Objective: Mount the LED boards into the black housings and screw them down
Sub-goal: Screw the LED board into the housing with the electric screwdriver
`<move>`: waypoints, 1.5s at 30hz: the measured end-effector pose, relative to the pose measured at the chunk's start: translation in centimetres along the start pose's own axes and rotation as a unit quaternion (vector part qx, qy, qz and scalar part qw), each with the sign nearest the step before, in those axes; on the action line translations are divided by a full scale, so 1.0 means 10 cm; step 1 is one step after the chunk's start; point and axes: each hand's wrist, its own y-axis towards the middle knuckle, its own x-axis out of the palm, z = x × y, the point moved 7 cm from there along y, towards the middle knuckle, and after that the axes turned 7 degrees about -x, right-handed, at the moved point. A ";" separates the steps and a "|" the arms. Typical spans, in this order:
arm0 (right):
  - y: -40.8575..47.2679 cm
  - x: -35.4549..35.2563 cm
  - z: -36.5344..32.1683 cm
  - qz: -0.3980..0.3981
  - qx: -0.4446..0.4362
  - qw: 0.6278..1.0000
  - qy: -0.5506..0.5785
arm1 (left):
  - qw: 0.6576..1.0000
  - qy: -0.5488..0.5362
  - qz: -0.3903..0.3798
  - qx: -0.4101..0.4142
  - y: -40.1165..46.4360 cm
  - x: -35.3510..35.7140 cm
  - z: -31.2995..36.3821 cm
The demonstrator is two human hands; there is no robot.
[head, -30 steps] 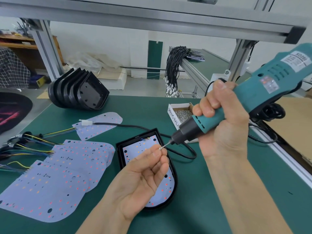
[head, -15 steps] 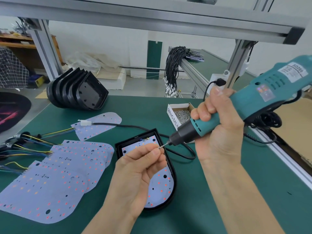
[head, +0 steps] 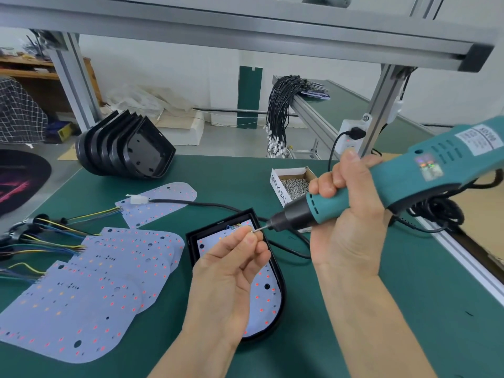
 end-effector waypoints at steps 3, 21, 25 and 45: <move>-0.01 -0.02 0.04 0.019 0.004 1.000 0.001 | 1.000 0.007 0.007 0.023 0.03 0.00 0.05; 0.03 -0.07 0.06 0.005 0.045 0.998 0.034 | 0.993 0.111 -0.047 0.006 0.01 0.01 0.19; 0.04 -0.06 0.08 0.006 0.052 0.998 0.034 | 0.993 0.110 -0.039 0.004 0.01 0.01 0.20; 0.13 0.03 0.15 -0.121 0.062 0.987 0.086 | 0.995 0.039 -0.043 -0.076 0.08 0.03 0.07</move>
